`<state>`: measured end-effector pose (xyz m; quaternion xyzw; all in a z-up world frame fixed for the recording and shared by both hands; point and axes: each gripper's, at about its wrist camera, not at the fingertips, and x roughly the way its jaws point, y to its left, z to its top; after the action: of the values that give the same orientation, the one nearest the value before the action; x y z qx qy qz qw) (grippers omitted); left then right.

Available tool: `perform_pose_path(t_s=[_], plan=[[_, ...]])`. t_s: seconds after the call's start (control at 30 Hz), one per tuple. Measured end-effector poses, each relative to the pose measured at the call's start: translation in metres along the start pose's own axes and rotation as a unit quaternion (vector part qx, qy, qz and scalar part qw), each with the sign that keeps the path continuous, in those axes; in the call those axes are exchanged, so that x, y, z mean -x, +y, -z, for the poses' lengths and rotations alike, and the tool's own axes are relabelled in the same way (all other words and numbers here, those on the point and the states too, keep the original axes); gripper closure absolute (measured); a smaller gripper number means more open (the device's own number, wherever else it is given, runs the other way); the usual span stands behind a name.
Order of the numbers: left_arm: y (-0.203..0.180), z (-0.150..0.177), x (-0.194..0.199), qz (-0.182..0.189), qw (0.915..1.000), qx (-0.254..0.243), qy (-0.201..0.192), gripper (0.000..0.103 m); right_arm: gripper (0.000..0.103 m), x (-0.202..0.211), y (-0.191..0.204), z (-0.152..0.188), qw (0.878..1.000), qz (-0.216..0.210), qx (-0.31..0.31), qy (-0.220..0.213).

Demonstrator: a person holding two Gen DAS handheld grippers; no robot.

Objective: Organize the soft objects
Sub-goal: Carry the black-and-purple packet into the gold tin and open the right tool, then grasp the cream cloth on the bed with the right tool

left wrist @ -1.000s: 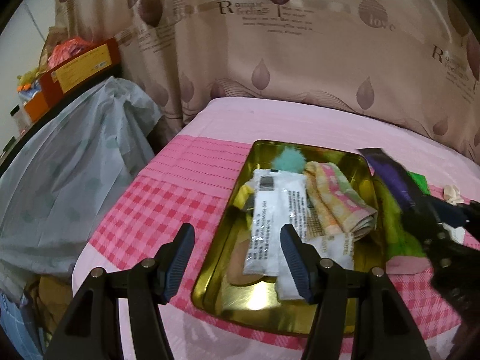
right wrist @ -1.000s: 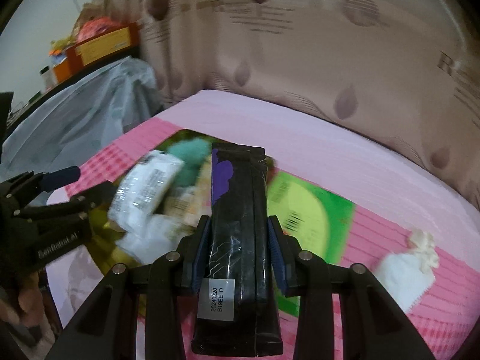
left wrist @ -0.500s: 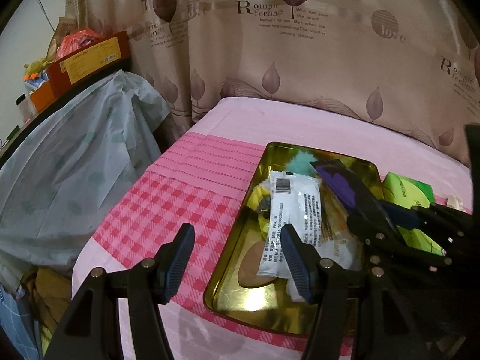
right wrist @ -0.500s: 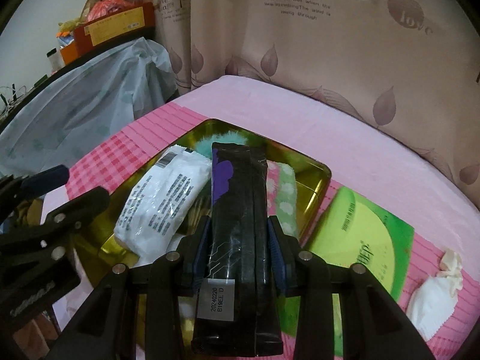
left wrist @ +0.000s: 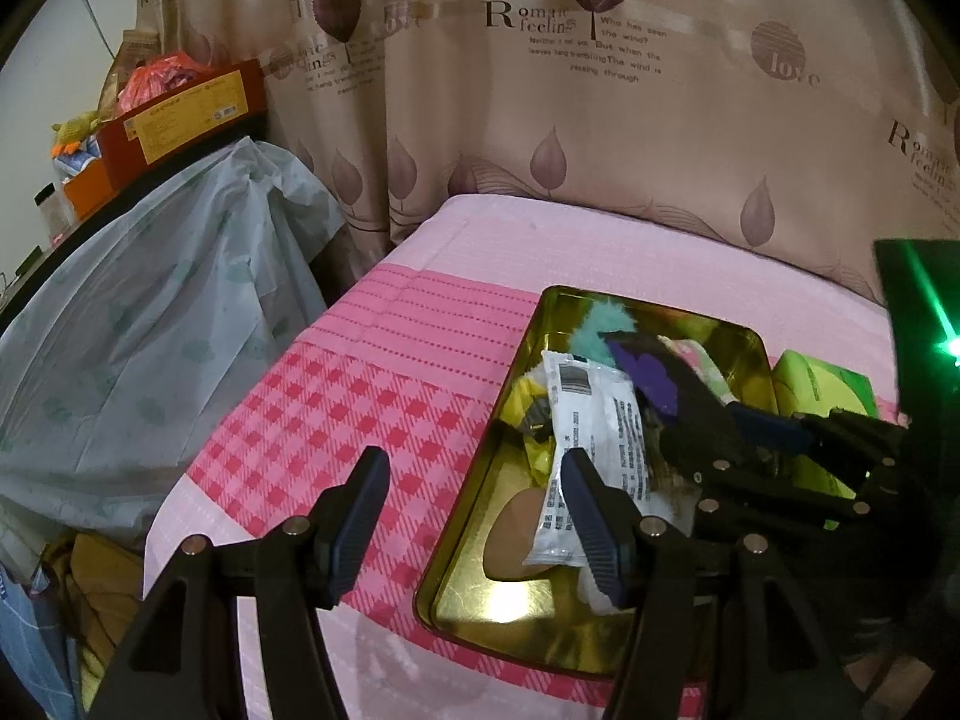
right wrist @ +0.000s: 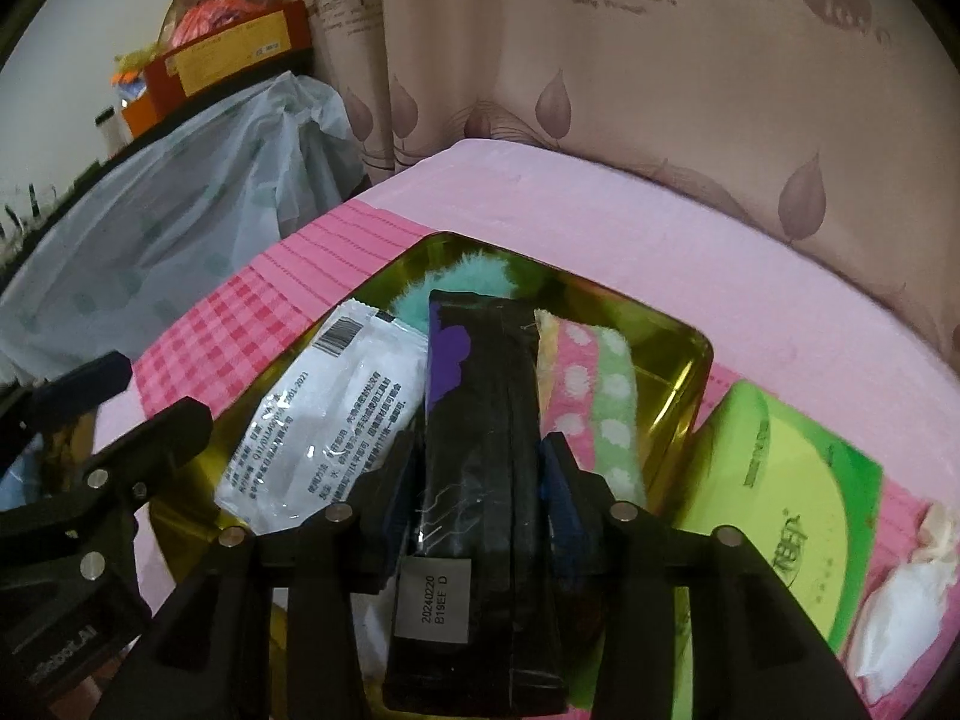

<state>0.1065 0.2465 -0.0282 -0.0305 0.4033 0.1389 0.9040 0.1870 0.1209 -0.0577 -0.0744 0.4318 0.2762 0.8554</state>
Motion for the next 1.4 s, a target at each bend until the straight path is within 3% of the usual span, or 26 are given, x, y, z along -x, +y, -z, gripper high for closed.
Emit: perform_pose_path(t_s=[0.17, 0.5, 0.7, 1.03, 1.2, 1.4], plan=[[0.001, 0.000, -0.002, 0.001, 1.0000, 0.000, 0.001, 0.042, 0.052, 0.016, 0.001, 0.004, 1.000, -0.011, -0.002, -0.016], [-0.004, 0.002, 0.002, -0.001, 1.0000, -0.006, -0.003, 0.042, 0.049, 0.065, -0.026, 0.024, 0.998, 0.002, -0.024, -0.052], [-0.004, 0.002, 0.003, -0.002, 1.0000, -0.008, -0.005, 0.042, 0.048, 0.094, -0.086, 0.048, 0.994, 0.060, -0.061, -0.061], [-0.013, 0.004, 0.006, -0.006, 0.9997, -0.023, -0.010, 0.042, 0.047, 0.116, -0.222, 0.089, 0.972, 0.171, -0.156, -0.035], [-0.019, 0.005, 0.006, -0.004, 0.9994, -0.032, -0.010, 0.042, 0.039, 0.104, -0.259, 0.094, 0.965, 0.189, -0.182, -0.016], [-0.025, 0.007, 0.000, -0.001, 0.9989, -0.046, -0.004, 0.042, 0.038, 0.073, -0.282, 0.089, 0.962, 0.190, -0.193, 0.011]])
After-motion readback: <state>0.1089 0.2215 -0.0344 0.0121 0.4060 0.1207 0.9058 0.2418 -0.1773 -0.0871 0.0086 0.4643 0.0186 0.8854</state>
